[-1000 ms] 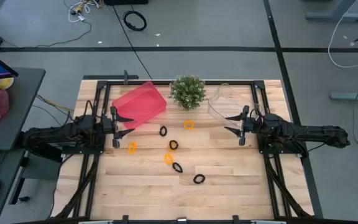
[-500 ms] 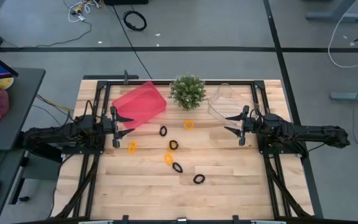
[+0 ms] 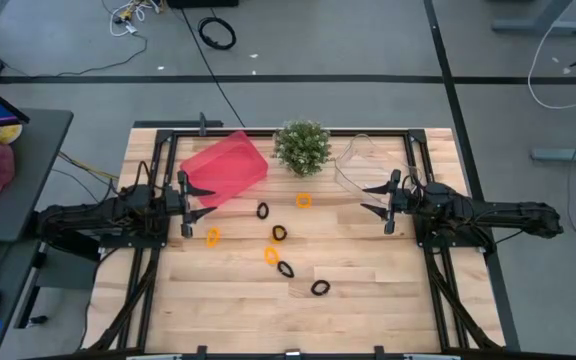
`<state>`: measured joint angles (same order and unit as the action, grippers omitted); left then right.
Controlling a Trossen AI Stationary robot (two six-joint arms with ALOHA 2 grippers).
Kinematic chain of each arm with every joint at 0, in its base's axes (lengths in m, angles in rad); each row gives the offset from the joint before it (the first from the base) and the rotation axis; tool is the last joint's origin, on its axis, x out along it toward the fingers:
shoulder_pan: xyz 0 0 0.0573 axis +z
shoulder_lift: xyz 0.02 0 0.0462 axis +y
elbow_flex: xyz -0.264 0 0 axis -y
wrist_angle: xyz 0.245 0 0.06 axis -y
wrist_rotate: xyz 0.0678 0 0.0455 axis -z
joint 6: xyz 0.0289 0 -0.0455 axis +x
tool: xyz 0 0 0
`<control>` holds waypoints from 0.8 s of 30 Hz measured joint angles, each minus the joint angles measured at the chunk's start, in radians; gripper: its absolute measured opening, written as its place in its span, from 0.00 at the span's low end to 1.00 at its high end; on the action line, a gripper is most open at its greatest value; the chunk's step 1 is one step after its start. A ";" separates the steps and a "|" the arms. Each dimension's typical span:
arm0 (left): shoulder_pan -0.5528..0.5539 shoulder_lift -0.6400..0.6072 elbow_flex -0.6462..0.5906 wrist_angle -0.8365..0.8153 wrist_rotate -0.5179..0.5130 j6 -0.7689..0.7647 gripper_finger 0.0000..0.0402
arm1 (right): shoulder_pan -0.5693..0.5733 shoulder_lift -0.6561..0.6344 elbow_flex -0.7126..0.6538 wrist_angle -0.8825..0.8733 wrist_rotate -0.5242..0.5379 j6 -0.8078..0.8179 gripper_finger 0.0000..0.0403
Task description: Sort spring keychains
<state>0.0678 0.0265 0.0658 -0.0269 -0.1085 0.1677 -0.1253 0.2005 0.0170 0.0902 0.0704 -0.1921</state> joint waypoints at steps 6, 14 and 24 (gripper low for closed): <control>0.000 0.000 0.000 0.000 0.000 0.000 0.50 | 0.000 0.000 0.000 0.000 0.000 -0.005 0.49; 0.000 0.000 0.000 0.000 0.000 0.000 0.50 | 0.000 0.000 0.000 0.000 0.001 -0.292 0.49; 0.000 0.000 0.000 0.000 0.000 0.000 0.50 | 0.000 0.000 0.000 0.196 -0.027 -0.547 0.49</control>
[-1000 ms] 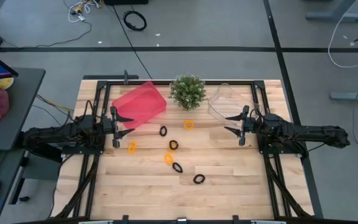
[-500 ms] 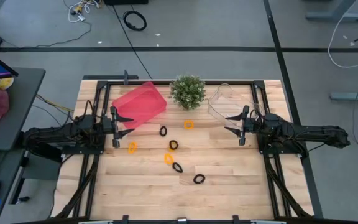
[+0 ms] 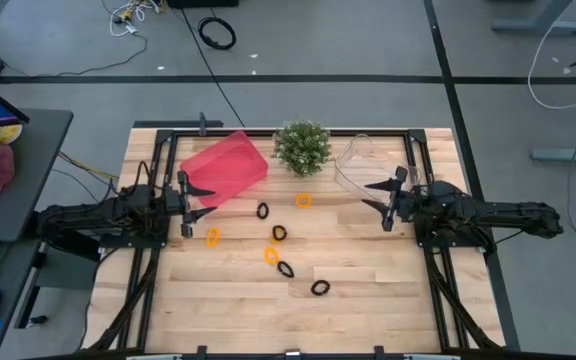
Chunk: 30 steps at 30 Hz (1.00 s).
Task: Sort spring keychains
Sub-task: Put the black spring keychain into the transparent bin
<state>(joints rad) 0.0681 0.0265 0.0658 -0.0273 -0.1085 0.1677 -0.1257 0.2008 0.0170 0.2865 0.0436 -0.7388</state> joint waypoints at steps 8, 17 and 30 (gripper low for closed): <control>0.000 0.000 0.000 0.000 0.000 0.000 0.50 | 0.000 0.000 0.000 0.489 -0.069 0.035 0.49; 0.000 0.000 0.000 0.000 0.000 0.000 0.50 | 0.000 -0.001 0.000 1.103 -0.194 0.493 0.49; 0.000 0.000 0.000 0.000 0.000 0.000 0.50 | 0.000 0.000 0.013 1.188 -0.192 0.602 0.49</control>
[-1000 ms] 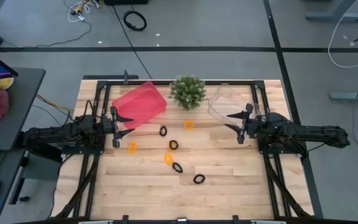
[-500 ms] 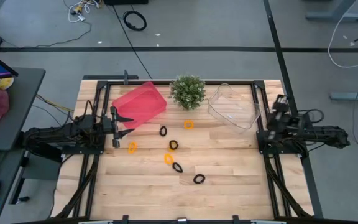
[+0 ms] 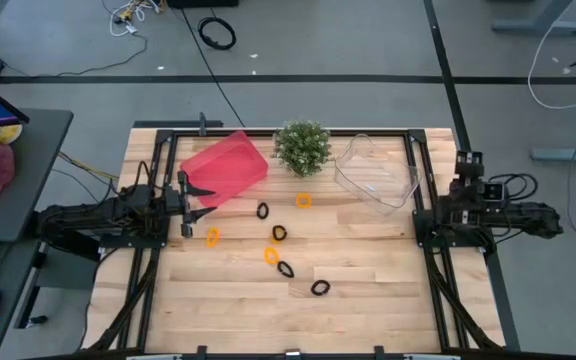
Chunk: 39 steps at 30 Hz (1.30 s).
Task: Sort spring keychains
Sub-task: Put the black spring keychain into the transparent bin
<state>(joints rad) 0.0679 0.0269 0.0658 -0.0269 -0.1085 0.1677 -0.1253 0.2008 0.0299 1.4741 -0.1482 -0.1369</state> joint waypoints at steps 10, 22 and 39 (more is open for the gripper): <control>0.000 0.000 0.000 0.000 0.000 0.000 0.50 | 0.000 0.104 0.639 -1.136 0.055 -0.023 0.49; 0.000 0.000 0.000 0.000 0.000 0.000 0.50 | 0.000 0.526 1.196 -1.757 0.106 0.148 0.49; 0.000 0.000 0.000 0.000 0.000 0.000 0.50 | 0.000 0.756 1.308 -1.953 0.106 0.088 0.49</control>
<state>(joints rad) 0.0681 0.0265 0.0659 -0.0265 -0.1085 0.1677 -0.1257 0.9566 1.3377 -0.4787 -0.0418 -0.0486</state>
